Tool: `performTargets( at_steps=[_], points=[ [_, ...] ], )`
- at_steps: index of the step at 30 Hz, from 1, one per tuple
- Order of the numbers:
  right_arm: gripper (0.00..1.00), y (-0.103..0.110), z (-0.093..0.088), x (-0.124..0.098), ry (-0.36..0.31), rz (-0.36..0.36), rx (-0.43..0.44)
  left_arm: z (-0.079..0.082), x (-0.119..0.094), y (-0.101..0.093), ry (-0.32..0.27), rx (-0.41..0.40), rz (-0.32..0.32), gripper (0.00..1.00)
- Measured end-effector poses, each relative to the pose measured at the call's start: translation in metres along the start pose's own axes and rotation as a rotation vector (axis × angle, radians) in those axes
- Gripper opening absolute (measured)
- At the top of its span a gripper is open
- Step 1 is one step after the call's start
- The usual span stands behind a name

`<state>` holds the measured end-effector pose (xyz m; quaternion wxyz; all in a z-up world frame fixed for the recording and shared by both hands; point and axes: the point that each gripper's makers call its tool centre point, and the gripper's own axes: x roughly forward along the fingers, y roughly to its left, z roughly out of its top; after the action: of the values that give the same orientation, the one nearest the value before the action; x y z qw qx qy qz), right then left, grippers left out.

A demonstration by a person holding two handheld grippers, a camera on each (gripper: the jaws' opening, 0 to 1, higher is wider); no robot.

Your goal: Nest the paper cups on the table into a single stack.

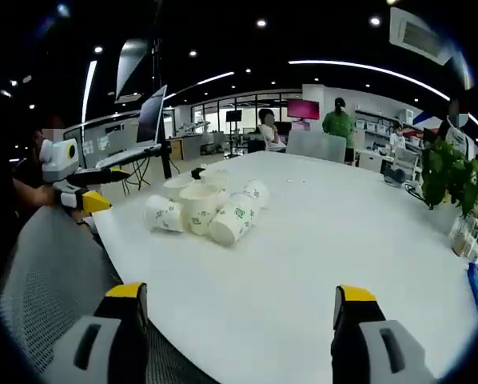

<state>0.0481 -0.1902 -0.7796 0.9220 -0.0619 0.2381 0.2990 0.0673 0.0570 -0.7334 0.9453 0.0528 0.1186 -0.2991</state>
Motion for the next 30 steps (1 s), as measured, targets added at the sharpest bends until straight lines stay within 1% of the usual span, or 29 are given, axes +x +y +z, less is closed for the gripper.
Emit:
performTargets(
  at_steps=[30],
  points=[
    [0.99, -0.0013, 0.0010, -0.0003, -0.008, 0.001, 0.004, 0.0004, -0.0006, 0.0011, -0.001, -0.004, 0.004, 0.91]
  ],
)
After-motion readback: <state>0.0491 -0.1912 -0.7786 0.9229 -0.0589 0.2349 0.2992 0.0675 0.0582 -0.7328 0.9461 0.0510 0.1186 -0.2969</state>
